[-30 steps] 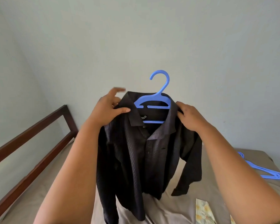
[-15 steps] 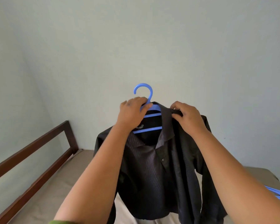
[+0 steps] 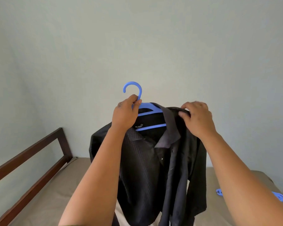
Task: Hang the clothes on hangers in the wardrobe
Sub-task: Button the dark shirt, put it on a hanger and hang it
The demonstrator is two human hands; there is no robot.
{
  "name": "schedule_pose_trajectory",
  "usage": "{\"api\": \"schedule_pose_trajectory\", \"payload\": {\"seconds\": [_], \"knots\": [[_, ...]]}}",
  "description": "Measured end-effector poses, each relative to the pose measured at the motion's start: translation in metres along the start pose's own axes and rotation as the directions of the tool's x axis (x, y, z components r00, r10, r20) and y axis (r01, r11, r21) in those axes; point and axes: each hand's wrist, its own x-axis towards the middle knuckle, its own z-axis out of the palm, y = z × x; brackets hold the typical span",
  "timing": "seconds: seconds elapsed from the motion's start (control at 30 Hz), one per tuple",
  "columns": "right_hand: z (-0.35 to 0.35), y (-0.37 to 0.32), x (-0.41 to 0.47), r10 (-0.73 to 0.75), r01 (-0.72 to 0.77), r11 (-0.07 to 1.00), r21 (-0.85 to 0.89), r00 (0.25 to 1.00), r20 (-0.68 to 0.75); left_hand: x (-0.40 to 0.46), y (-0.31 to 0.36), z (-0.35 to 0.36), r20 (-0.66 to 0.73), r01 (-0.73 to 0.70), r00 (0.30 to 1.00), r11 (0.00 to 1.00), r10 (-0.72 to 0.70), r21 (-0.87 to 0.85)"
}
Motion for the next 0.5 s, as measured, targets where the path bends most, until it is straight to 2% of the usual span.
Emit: {"api": "schedule_pose_trajectory", "payload": {"seconds": [0.03, 0.07, 0.1, 0.17, 0.23, 0.27, 0.33, 0.43, 0.5], "knots": [[-0.003, -0.002, -0.001, 0.055, -0.022, 0.979, -0.200, 0.986, 0.158, 0.002, -0.002, 0.000, 0.007, -0.011, 1.000, 1.000, 0.011, -0.011], [-0.006, -0.004, -0.002, 0.122, -0.034, 0.953, -0.301, 0.953, 0.278, 0.003, -0.004, -0.001, 0.029, -0.052, 0.998, 0.999, 0.052, -0.008], [-0.008, -0.008, -0.003, 0.125, -0.020, 0.956, -0.294, 0.931, 0.344, 0.004, -0.005, -0.001, 0.068, -0.108, 0.992, 0.994, 0.107, 0.009], [-0.005, -0.016, -0.006, -0.067, 0.085, 0.996, -0.032, 0.924, 0.376, 0.001, 0.001, 0.001, 0.156, -0.205, 0.968, 0.978, 0.198, 0.034], [0.001, -0.024, -0.010, -0.192, 0.090, 0.961, 0.261, 0.899, 0.394, -0.002, 0.007, 0.006, 0.174, -0.255, 0.953, 0.967, 0.248, 0.017], [0.004, -0.027, -0.013, -0.196, 0.067, 0.945, 0.320, 0.899, 0.392, -0.003, 0.010, 0.008, 0.150, -0.277, 0.950, 0.961, 0.272, 0.008], [0.009, -0.024, -0.020, -0.180, 0.086, 0.947, 0.310, 0.940, 0.290, -0.005, 0.012, 0.009, 0.095, -0.306, 0.947, 0.952, 0.306, -0.013], [0.005, -0.015, -0.032, -0.181, 0.154, 0.968, 0.198, 0.976, 0.124, -0.012, 0.010, 0.002, 0.081, -0.256, 0.957, 0.941, 0.279, -0.220], [-0.003, -0.007, -0.041, -0.152, 0.142, 0.980, 0.136, 0.986, 0.062, -0.024, 0.007, -0.002, 0.131, -0.217, 0.959, 0.948, 0.252, -0.234]]}}
